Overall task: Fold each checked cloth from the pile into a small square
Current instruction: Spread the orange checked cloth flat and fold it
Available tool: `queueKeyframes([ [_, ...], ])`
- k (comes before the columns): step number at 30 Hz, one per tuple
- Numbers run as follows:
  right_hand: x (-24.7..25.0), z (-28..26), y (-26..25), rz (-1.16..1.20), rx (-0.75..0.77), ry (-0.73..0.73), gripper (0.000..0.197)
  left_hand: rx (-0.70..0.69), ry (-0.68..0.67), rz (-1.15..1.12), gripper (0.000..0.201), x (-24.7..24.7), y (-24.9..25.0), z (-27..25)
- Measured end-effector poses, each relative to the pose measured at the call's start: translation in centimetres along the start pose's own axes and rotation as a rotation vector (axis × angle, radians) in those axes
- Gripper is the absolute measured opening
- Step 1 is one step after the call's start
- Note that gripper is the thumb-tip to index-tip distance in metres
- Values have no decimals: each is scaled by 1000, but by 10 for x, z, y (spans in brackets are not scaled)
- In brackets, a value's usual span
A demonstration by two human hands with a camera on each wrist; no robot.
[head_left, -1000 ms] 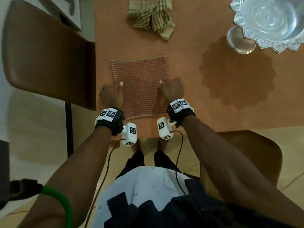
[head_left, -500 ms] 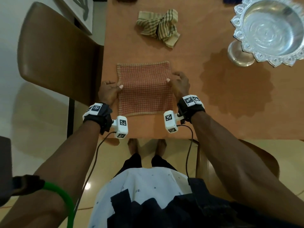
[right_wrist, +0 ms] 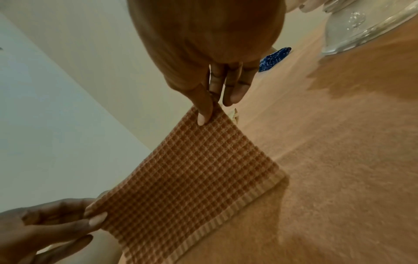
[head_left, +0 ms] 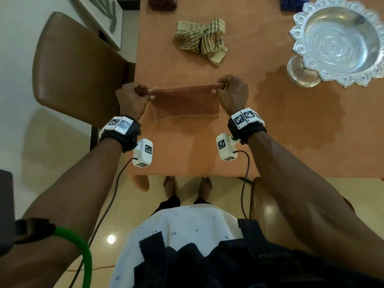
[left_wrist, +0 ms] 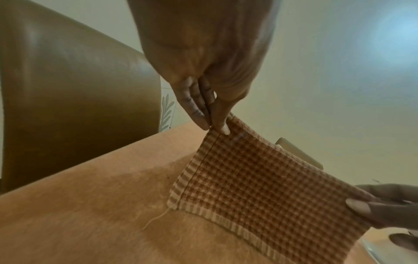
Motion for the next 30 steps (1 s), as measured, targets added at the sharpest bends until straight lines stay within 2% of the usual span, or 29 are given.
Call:
queueKeyframes([
  [4, 1, 2, 5, 44, -29, 51, 22, -78, 49, 35, 25, -2, 6, 3],
  [7, 3, 4, 13, 74, -73, 65, 30, -103, -5, -24, 24, -6, 8, 3],
  [10, 8, 8, 18, 113, -114, 84, 41, -70, -74, -61, 24, -11, 9, 0],
  [13, 11, 12, 20, 127, -121, 75, 36, -32, -73, -114, 27, -16, 10, -2],
  [15, 14, 13, 19, 141, -98, 54, 22, -24, -62, -127, 28, -18, 13, -3],
  [17, 16, 16, 19, 125, -47, 55, 26, -12, -47, -129, 29, -18, 16, -5],
  [19, 17, 20, 18, 136, -5, 68, 21, -5, -24, -142, 30, -16, 19, -6],
  [21, 17, 22, 15, 234, -20, 35, 22, 15, 5, -169, 32, -16, 25, -8],
  [23, 14, 20, 11, 265, -65, 67, 25, 16, 75, -171, 32, -19, 34, -14],
  [27, 4, -2, 2, 152, -72, 294, 26, -59, 217, -171, 20, -39, 47, -35],
  [28, 1, -6, 4, 86, -54, 309, 26, -42, 224, -152, 18, -44, 46, -40],
  [30, -10, -11, 17, -34, -54, 245, 24, 40, 190, -97, 20, -54, 37, -47],
])
Point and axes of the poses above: each hand's wrist, its own z-axis towards the middle knuckle, its own x-axis out of the back of the hand, y = z × x, the point moved 2 cm from there along z, towards the middle knuckle
